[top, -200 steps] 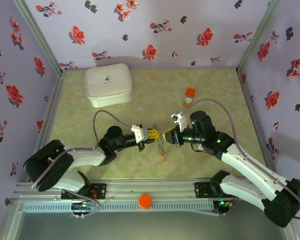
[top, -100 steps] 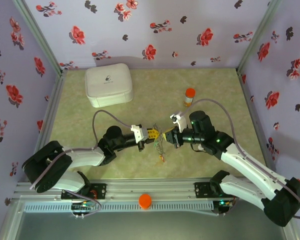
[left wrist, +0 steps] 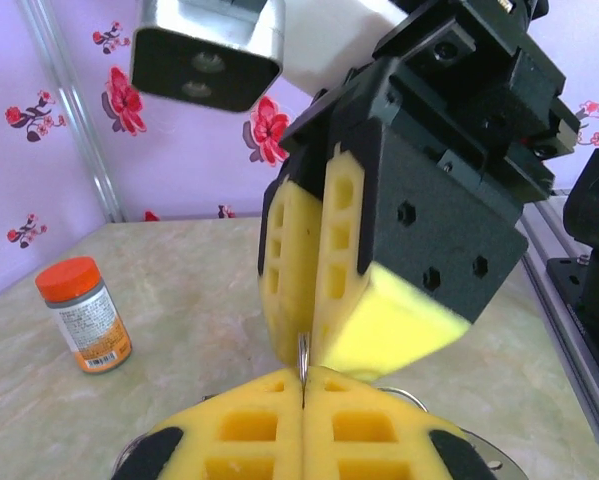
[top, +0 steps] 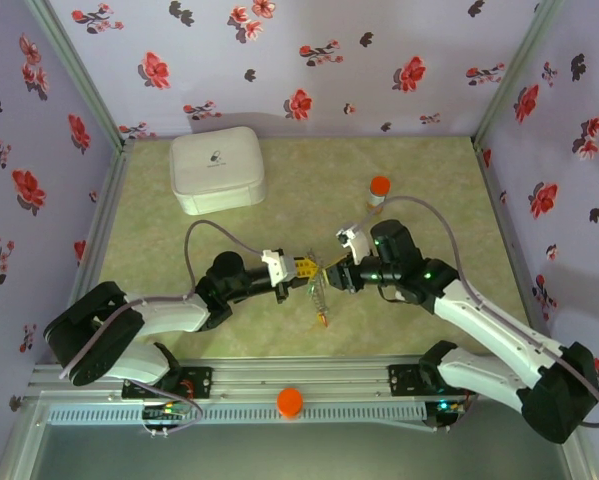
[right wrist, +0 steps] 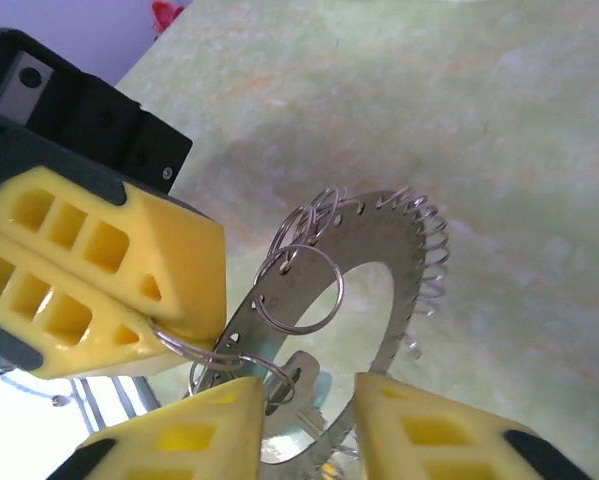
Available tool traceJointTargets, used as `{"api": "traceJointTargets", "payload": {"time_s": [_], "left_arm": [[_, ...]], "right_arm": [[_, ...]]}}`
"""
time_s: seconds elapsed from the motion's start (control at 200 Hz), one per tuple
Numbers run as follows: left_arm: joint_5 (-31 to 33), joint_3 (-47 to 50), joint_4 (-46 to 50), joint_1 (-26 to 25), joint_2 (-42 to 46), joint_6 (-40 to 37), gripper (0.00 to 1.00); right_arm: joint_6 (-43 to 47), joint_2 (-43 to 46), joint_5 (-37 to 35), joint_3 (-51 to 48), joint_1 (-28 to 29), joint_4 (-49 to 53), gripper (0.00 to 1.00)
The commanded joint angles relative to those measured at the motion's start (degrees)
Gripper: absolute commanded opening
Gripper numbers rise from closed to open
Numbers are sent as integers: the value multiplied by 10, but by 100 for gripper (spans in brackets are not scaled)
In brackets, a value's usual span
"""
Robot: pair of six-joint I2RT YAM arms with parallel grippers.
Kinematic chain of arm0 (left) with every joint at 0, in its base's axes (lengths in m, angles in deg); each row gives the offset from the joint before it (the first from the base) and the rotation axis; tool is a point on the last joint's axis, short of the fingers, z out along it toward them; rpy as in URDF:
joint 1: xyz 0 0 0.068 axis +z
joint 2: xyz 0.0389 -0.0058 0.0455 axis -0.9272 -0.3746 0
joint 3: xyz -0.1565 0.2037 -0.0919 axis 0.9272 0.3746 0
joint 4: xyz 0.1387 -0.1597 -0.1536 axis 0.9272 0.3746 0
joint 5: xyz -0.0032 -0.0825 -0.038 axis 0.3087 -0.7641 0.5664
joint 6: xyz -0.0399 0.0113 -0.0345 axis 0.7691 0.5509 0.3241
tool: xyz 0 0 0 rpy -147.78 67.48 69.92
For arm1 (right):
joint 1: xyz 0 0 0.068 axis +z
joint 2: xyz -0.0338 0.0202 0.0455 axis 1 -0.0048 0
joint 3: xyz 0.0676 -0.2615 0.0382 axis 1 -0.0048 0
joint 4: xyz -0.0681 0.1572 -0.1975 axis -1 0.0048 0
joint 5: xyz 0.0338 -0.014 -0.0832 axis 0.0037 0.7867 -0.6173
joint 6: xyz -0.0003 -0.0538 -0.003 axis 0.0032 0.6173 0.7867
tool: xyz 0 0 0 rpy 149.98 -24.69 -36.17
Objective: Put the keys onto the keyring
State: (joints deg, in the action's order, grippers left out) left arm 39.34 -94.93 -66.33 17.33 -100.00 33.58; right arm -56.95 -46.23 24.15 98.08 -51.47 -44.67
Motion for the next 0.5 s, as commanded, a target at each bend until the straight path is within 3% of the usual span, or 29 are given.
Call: {"api": "traceJointTargets", "payload": {"time_s": [0.0,0.235,0.495], "left_arm": [[-8,-8,-43,-2,13,-2,0],[-13,-15,-44,-1,16,1,0],[-40,-21,-43,-1,16,20,0]], "right_arm": [[51,52,-40,-14,-4,-1,36],[204,126,5,-100,-3,-161,36],[227,74,74,-123,-4,-269,33]]}}
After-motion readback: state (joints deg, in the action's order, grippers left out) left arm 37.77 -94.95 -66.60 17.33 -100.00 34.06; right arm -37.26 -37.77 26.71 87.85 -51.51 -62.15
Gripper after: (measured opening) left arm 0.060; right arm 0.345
